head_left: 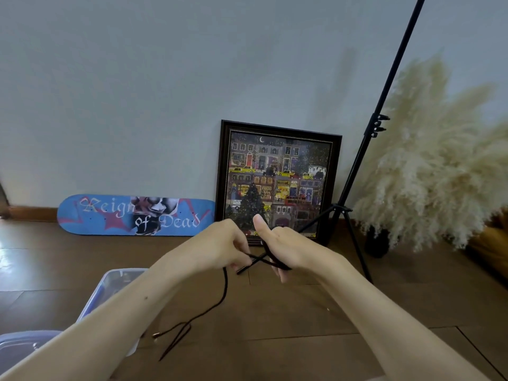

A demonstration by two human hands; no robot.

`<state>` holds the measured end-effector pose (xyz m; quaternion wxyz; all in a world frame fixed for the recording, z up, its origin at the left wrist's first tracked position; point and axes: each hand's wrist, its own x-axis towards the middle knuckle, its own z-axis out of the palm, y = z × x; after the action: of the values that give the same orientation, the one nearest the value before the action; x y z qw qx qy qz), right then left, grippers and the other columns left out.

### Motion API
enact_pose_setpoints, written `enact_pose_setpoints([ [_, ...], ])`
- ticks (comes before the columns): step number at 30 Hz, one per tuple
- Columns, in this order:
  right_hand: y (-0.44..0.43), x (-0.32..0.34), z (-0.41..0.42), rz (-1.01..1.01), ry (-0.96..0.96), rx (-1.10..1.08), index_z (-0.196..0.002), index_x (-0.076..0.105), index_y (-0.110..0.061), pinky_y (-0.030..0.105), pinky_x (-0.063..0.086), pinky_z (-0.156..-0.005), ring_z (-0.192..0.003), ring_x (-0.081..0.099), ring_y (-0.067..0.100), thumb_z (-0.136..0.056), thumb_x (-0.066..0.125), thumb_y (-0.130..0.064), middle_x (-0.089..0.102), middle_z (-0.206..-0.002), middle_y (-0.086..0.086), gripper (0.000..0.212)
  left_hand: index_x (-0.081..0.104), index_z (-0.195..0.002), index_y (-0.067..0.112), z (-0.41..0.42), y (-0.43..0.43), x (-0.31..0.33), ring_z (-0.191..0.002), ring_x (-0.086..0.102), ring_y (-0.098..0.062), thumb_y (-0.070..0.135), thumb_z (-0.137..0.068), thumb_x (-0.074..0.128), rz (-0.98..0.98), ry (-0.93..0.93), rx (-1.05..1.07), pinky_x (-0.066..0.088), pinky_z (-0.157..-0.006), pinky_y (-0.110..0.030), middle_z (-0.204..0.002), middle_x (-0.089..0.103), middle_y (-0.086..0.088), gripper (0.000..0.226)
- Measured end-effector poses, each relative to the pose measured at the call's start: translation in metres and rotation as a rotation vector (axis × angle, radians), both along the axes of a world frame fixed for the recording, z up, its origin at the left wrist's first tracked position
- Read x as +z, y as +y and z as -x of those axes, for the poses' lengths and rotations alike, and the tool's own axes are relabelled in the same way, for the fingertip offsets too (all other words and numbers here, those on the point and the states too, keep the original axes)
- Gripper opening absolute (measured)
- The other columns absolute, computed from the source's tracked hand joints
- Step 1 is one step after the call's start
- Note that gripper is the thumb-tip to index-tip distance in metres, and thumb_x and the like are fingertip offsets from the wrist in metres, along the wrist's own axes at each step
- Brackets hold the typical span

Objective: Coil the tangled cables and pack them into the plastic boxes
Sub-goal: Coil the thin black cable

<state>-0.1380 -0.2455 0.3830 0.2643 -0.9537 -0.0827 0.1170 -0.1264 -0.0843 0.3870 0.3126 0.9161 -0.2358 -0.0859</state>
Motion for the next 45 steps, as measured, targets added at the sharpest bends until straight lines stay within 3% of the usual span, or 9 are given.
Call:
enact_pose_setpoints([
  [7,-0.002,0.005,0.000,-0.069,0.189,0.070,-0.071,0.067,0.012,0.035,0.046,-0.093,-0.048,0.061,0.010,-0.064,-0.019,-0.084,0.058,-0.050,0.013,0.129,0.075,-0.075,0.012,0.004,0.009,0.013,-0.050,0.052,0.001,0.016,-0.077,0.076,0.225,-0.046,-0.046,0.039,-0.053,-0.011,-0.057,0.064,0.009,0.004],
  [17,-0.006,0.005,-0.004,-0.161,0.353,0.141,-0.085,0.062,0.008,0.048,0.044,-0.101,-0.049,0.054,0.021,-0.071,-0.021,-0.078,0.056,-0.053,0.015,0.120,0.075,-0.077,0.010,0.004,0.006,0.013,-0.048,0.051,0.005,0.013,-0.079,0.074,0.296,-0.037,-0.099,0.036,-0.051,-0.006,-0.051,0.061,0.016,0.004],
  [21,-0.011,0.008,-0.007,-0.260,0.498,0.239,-0.108,0.059,0.017,0.032,0.047,-0.071,-0.037,0.044,0.012,-0.076,-0.013,-0.078,0.055,-0.051,0.010,0.123,0.073,-0.077,0.006,0.001,0.006,0.011,-0.042,0.044,0.001,0.012,-0.077,0.076,0.344,-0.030,-0.095,0.033,-0.047,-0.010,-0.045,0.056,0.012,0.007],
  [24,-0.016,0.008,-0.007,-0.327,0.574,0.300,-0.123,0.052,0.014,0.021,0.041,-0.053,-0.034,0.039,0.005,-0.086,0.016,-0.075,0.054,-0.052,0.004,0.104,0.071,-0.073,0.008,-0.001,0.006,0.008,-0.043,0.044,-0.005,0.012,-0.077,0.075,0.404,0.007,-0.079,0.036,-0.046,-0.015,-0.049,0.057,0.006,0.007],
  [29,-0.023,0.015,-0.003,-0.392,0.592,0.425,-0.112,0.066,0.000,0.028,0.037,-0.056,-0.033,0.038,0.004,-0.095,0.046,-0.020,0.052,-0.049,0.001,0.032,0.068,-0.072,0.009,-0.002,0.005,0.006,-0.050,0.047,-0.005,0.017,-0.076,0.075,0.449,0.075,-0.109,0.040,-0.052,-0.015,-0.058,0.058,0.004,0.012],
  [34,-0.026,0.020,-0.004,-0.574,0.658,0.386,-0.111,0.064,0.007,0.022,0.035,-0.046,-0.031,0.034,0.004,-0.089,0.039,-0.011,0.050,-0.046,0.003,0.037,0.067,-0.066,0.024,-0.004,0.005,0.006,-0.080,0.051,-0.018,0.030,-0.075,0.070,0.505,0.014,-0.142,0.038,-0.074,-0.019,-0.086,0.060,-0.015,0.011],
  [40,-0.026,0.022,-0.004,-0.668,0.732,0.382,-0.114,0.039,0.036,0.016,0.036,-0.039,-0.027,0.030,0.004,-0.085,0.035,-0.010,0.044,-0.040,0.004,0.054,0.060,-0.068,0.023,-0.018,0.010,0.002,-0.091,0.042,0.006,0.039,-0.084,0.059,0.303,-0.054,-0.157,0.031,-0.082,-0.006,-0.102,0.043,0.005,0.022],
  [42,-0.026,0.019,-0.004,-0.665,0.705,0.374,-0.110,0.046,0.033,0.016,0.036,-0.039,-0.027,0.029,0.003,-0.085,0.035,-0.010,0.044,-0.040,0.003,0.050,0.056,-0.067,0.019,-0.018,0.009,0.001,-0.090,0.040,0.003,0.034,-0.091,0.056,0.175,-0.180,-0.178,0.032,-0.080,-0.005,-0.100,0.038,0.004,0.028],
  [45,-0.028,0.016,-0.004,-0.704,0.681,0.326,-0.099,0.062,0.013,0.015,0.034,-0.040,-0.027,0.028,0.003,-0.087,0.033,-0.008,0.045,-0.041,0.000,0.038,0.055,-0.063,0.014,-0.021,0.004,-0.008,-0.084,0.041,-0.012,0.041,-0.094,0.044,-0.100,-0.891,-0.145,0.039,-0.068,-0.025,-0.095,0.046,-0.001,0.042],
])
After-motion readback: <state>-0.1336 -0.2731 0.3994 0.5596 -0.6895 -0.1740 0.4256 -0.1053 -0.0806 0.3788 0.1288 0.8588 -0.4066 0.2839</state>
